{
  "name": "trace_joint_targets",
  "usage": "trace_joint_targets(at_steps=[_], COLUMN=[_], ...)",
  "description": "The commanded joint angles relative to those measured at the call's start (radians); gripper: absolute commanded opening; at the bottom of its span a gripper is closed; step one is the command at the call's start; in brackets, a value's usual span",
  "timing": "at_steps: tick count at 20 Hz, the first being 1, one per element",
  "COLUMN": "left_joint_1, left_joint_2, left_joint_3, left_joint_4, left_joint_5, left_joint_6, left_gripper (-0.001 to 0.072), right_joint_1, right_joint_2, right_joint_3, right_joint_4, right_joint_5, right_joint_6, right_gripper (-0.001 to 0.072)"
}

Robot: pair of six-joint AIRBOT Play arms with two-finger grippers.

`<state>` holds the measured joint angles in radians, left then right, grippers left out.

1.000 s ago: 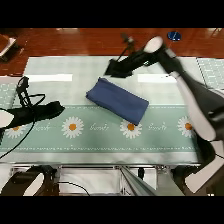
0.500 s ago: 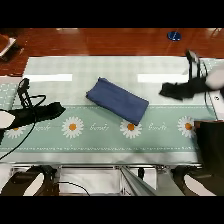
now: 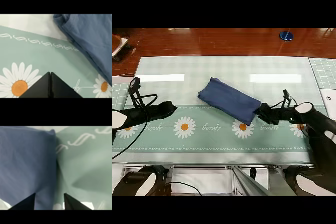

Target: Fold the shirts.

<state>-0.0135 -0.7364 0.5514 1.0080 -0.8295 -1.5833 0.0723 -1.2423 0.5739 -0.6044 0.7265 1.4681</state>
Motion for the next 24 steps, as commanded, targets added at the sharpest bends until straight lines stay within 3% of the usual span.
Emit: trace_joint_targets(at_steps=[1, 3, 4, 5, 6, 8, 13, 19, 24], left_joint_1=[0.001, 0.001, 0.001, 0.001, 0.001, 0.001, 0.001, 0.001, 0.001], left_joint_2=[0.0, 0.0, 0.0, 0.0, 0.0, 0.0, 0.0, 0.0, 0.0], left_joint_3=[-0.001, -0.001, -0.001, -0.001, -0.001, -0.001, -0.001, -0.001, -0.001], left_joint_4=[0.0, 0.0, 0.0, 0.0, 0.0, 0.0, 0.0, -0.016, -0.018], left_joint_5=[0.003, 0.005, 0.01, 0.013, 0.016, 0.018, 0.018, 0.011, 0.01], left_joint_6=[0.0, 0.0, 0.0, 0.0, 0.0, 0.0, 0.0, 0.0, 0.0], left_gripper=[0.0019, 0.0019, 0.0019, 0.0019, 0.0019, 0.0019, 0.0019, 0.0019, 0.0019], right_joint_1=[0.0, 0.0, 0.0, 0.0, 0.0, 0.0, -0.009, -0.118, -0.403], right_joint_2=[-0.158, -0.24, -0.278, -0.304, -0.322, -0.322, -0.219, -0.078, 0.077], right_joint_3=[0.081, 0.155, 0.2, 0.244, 0.295, 0.416, 0.792, 1.037, 1.064], right_joint_4=[0.154, 0.163, 0.163, 0.167, 0.187, 0.13, -0.243, -0.472, -0.48], right_joint_5=[0.06, 0.116, 0.159, 0.201, 0.253, 0.338, 0.542, 0.82, 0.944], right_joint_6=[-0.123, -0.153, -0.169, -0.218, -0.301, -0.309, -0.077, 0.071, 0.145], right_gripper=[0.0415, 0.0393, 0.0291, 0.0082, 0.0023, 0.0022, 0.0022, 0.0022, 0.0022])
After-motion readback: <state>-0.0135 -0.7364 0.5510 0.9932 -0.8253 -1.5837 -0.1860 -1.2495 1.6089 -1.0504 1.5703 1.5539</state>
